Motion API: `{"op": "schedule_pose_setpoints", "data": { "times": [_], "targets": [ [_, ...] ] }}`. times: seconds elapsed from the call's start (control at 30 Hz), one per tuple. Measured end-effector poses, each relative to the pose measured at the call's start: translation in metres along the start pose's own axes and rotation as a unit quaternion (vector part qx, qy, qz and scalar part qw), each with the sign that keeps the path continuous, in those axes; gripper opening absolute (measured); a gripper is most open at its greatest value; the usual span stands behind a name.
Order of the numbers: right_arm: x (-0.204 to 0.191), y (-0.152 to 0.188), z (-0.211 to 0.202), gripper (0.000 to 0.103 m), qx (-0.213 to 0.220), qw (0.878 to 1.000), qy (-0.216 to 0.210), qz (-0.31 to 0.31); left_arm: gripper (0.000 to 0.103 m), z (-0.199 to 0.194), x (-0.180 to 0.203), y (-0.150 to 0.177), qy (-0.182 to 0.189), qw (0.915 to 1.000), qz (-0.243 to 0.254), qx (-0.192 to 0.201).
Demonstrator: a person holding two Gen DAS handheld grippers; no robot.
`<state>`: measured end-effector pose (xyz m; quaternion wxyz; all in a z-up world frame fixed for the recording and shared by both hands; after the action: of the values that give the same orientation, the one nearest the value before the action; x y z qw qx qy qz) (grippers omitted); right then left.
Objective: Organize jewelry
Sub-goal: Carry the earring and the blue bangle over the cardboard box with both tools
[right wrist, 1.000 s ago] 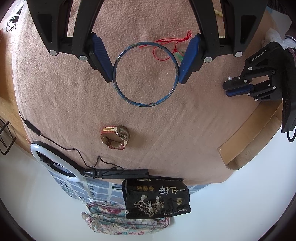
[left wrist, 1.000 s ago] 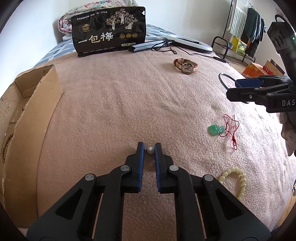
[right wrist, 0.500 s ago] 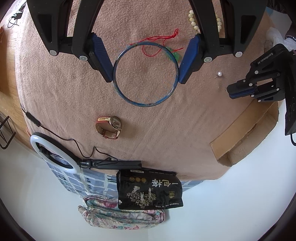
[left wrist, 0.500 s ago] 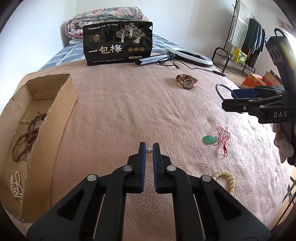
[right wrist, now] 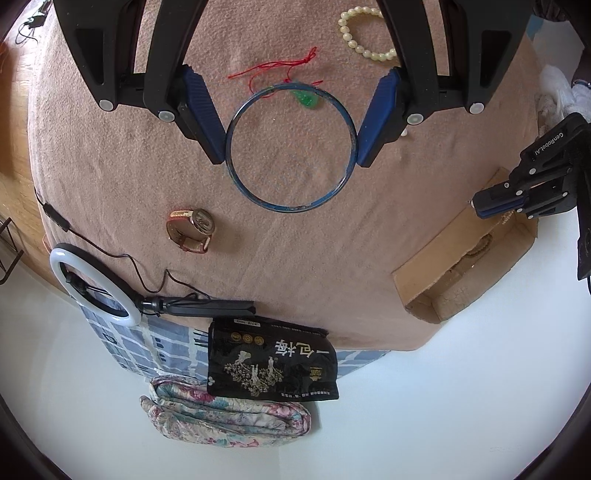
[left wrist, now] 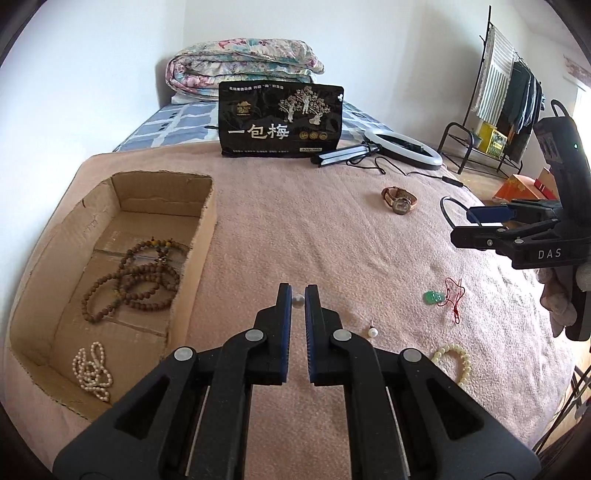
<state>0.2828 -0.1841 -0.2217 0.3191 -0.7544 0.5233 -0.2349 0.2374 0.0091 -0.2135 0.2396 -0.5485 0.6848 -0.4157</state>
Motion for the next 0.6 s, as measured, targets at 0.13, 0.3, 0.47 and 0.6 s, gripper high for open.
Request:
{"op": "schedule_pose_setpoints", "data": {
  "times": [0.13, 0.3, 0.47, 0.6],
  "targets": [
    [-0.020, -0.011, 0.001, 0.073, 0.005, 1.000, -0.013, -0.007, 0.005, -0.011, -0.018, -0.008, -0.014, 0.9998, -0.006, 0.012],
    [-0.048, -0.027, 0.004, 0.073, 0.012, 0.999, -0.026, -0.022, 0.005, -0.022, -0.047, -0.013, -0.034, 0.9991, -0.014, 0.020],
    [-0.080, -0.043, 0.013, 0.073, 0.016, 0.998, -0.040, -0.038, 0.005, -0.033, -0.080, -0.011, -0.056, 0.9978, -0.025, 0.024],
    [-0.108, -0.055, 0.023, 0.073, 0.016, 0.997, -0.052, -0.051, 0.005, -0.042, -0.108, -0.007, -0.074, 0.9963, -0.034, 0.025]
  ]
}}
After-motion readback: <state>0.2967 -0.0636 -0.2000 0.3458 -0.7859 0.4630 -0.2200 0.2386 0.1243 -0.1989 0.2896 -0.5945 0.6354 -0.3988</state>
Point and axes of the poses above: each gripper's, at about its wrist camera, not at the fingertips, and z roughly the way its jaws point, x to its right, y to its underside, the point moved 7 cm from there along z, roughly the way its jaws point, and after that the axes turned 11 degrees about x, right-handed, at the moved point
